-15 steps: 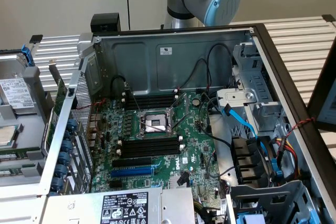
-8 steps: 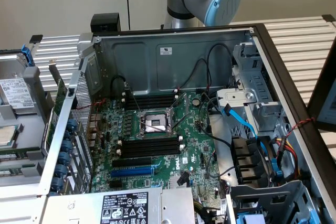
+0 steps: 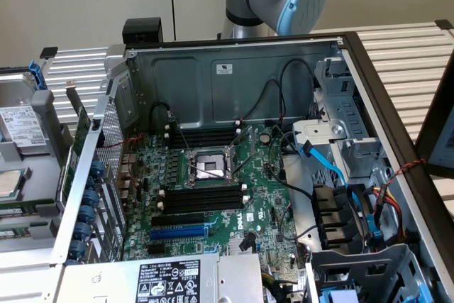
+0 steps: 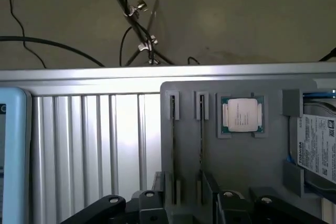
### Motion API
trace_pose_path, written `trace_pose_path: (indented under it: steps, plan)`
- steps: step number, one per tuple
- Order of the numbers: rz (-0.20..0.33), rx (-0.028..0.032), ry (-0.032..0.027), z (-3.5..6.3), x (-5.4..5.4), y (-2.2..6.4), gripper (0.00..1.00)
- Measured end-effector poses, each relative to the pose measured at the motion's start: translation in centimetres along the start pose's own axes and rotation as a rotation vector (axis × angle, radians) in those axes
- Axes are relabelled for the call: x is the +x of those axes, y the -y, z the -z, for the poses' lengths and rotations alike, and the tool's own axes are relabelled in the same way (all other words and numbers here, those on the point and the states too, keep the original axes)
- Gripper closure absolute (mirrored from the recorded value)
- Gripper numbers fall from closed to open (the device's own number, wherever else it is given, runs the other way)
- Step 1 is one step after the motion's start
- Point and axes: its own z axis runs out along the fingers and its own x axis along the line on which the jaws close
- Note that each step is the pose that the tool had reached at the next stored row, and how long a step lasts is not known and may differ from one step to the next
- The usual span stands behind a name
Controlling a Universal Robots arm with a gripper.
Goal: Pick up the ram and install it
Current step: 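Pick up the ram and move it above insertion slot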
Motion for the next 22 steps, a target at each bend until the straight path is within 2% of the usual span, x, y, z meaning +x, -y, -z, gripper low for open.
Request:
trace_pose_path:
  steps: [1, 6, 7, 12, 14, 16, 19, 22]
  plan:
    - [0.0, -0.0001, -0.0001, -0.18, 0.1, 0.0, 0.56]
    - [0.002, 0.0002, 0.0001, -1.07, 0.8, 0.18, 0.56]
    - [0.005, 0.0001, 0.0, -1.42, 1.0, 0.33, 0.56]
    - [0.007, 0.0002, -0.0022, -2.31, 1.0, 1.45, 0.56]
    - [0.007, 0.0006, -0.009, -2.59, 0.9, 1.55, 0.56]
    - [0.007, 0.0008, -0.0189, -2.78, 0.9, 1.56, 0.56]
    - [0.007, 0.0014, -0.0357, -3.06, 0.3, 1.6, 0.56]
    - [0.009, 0.0032, -0.045, -3.37, -0.1, 1.59, 0.56]
